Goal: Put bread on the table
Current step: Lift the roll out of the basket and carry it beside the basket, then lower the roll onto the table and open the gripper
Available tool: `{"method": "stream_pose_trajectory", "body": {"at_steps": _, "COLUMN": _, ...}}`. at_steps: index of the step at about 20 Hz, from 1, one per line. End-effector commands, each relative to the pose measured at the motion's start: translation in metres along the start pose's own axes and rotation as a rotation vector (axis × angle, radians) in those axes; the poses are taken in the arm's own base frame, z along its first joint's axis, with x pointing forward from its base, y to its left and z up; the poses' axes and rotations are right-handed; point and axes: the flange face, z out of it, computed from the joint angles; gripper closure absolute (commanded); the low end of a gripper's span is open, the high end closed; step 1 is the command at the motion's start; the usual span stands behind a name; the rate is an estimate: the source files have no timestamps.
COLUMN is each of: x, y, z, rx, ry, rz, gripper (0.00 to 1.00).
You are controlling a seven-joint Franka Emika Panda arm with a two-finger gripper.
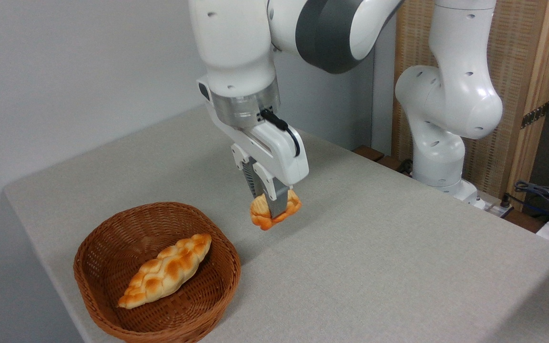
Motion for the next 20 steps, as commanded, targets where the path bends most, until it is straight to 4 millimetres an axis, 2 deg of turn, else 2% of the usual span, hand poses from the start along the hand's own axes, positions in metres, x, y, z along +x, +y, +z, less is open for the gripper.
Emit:
{"method": "stream_pose_trajectory", "body": {"at_steps": 1, "x": -0.001, "y": 0.011, "z": 0.025, "rx": 0.000, "ry": -0.031, "rz": 0.019, "gripper": 0.48}}
{"method": "stream_pose_trajectory", "body": {"at_steps": 3, "x": 0.000, "y": 0.015, "z": 0.040, "rx": -0.012, "ry": -0.066, "rz": 0.030, "gripper": 0.14}}
{"method": "stream_pose_trajectory", "body": {"at_steps": 4, "x": -0.002, "y": 0.014, "z": 0.047, "rx": -0.018, "ry": -0.080, "rz": 0.030, "gripper": 0.03}}
{"method": "stream_pose_trajectory", "body": {"at_steps": 5, "x": -0.002, "y": 0.014, "z": 0.050, "rx": -0.022, "ry": -0.086, "rz": 0.029, "gripper": 0.00}}
{"method": "stream_pose_trajectory", "body": {"at_steps": 8, "x": 0.004, "y": 0.015, "z": 0.058, "rx": -0.029, "ry": -0.099, "rz": 0.039, "gripper": 0.00}}
{"method": "stream_pose_trajectory", "body": {"at_steps": 16, "x": 0.006, "y": 0.015, "z": 0.056, "rx": -0.022, "ry": -0.095, "rz": 0.038, "gripper": 0.00}}
{"method": "stream_pose_trajectory", "body": {"at_steps": 18, "x": 0.008, "y": 0.013, "z": 0.046, "rx": 0.012, "ry": -0.062, "rz": 0.036, "gripper": 0.00}}
{"method": "stream_pose_trajectory", "body": {"at_steps": 20, "x": 0.007, "y": 0.002, "z": 0.021, "rx": 0.077, "ry": 0.001, "rz": 0.013, "gripper": 0.00}}
